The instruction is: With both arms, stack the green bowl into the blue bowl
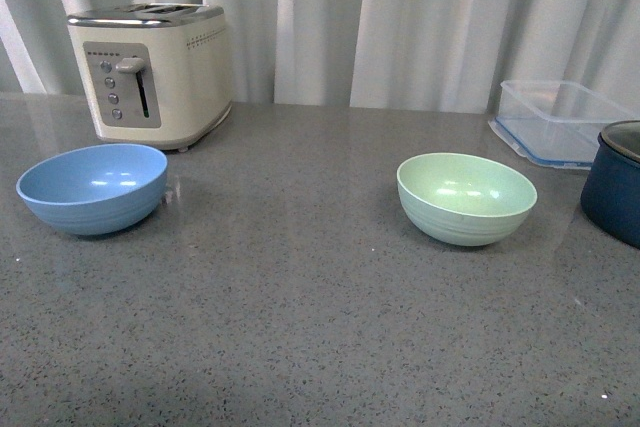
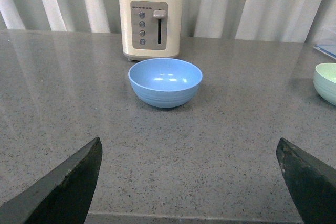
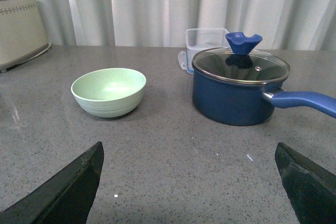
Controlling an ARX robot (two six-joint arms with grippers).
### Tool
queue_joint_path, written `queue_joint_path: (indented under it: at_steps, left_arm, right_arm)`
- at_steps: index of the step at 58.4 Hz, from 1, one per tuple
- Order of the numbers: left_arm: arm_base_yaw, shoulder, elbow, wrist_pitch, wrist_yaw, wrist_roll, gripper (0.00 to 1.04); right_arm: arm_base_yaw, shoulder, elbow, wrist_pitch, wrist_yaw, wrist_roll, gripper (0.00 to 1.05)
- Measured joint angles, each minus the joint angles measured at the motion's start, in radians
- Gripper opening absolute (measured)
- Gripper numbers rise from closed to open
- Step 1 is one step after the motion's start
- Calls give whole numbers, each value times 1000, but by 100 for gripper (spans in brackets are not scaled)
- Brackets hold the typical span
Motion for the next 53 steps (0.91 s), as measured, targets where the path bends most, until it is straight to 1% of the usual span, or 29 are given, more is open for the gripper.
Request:
queue_joint_path:
  at_steps: [2,4,6,7,8,10,13,15,18,22,25,29,31,35,38,44,53]
  left_arm:
    - [-1,0,0,1,-9,0,98]
    - [-27,18,1,25,-94,9,98]
    - [-75,62,3,97,-242,21,98]
    - [-82,77,5,114,-275,20,98]
    - [-90,124,21,141,-339,11,98]
    - [-64,209,65,148,-357,-13,98]
    - [10,330,152,146,-329,-60,98]
    - [80,424,233,142,-264,-107,98]
    - [146,524,324,110,-207,-165,98]
    - [215,666,438,68,-128,-231,98]
    - [246,775,514,48,-74,-268,98]
    - [259,905,601,25,-64,-303,98]
    - [261,998,660,5,-32,-314,98]
    - [257,1114,729,-7,-10,-330,98]
    - [250,1258,819,-24,19,-346,98]
    - [216,1485,954,-45,13,-356,98]
    - [168,1680,1067,-84,-39,-356,98]
  right_arm:
    - [0,0,0,0,0,0,95]
    - [0,0,0,0,0,0,95]
    - [0,0,0,0,0,0,95]
    - [0,0,0,0,0,0,95]
    - [0,0,0,0,0,0,95]
    - [-1,0,0,0,0,0,95]
    - [-1,0,0,0,0,0,95]
    - [-1,0,0,0,-1,0,95]
    - [-1,0,0,0,0,0,95]
    - [-1,0,0,0,0,0,95]
    - [-1,0,0,0,0,0,95]
    - [-1,0,0,0,0,0,95]
    - [-1,0,0,0,0,0,95]
    - [-1,0,0,0,0,0,95]
    - [-1,0,0,0,0,0,95]
    - [-1,0,0,0,0,0,95]
    - [-1,0,0,0,0,0,95]
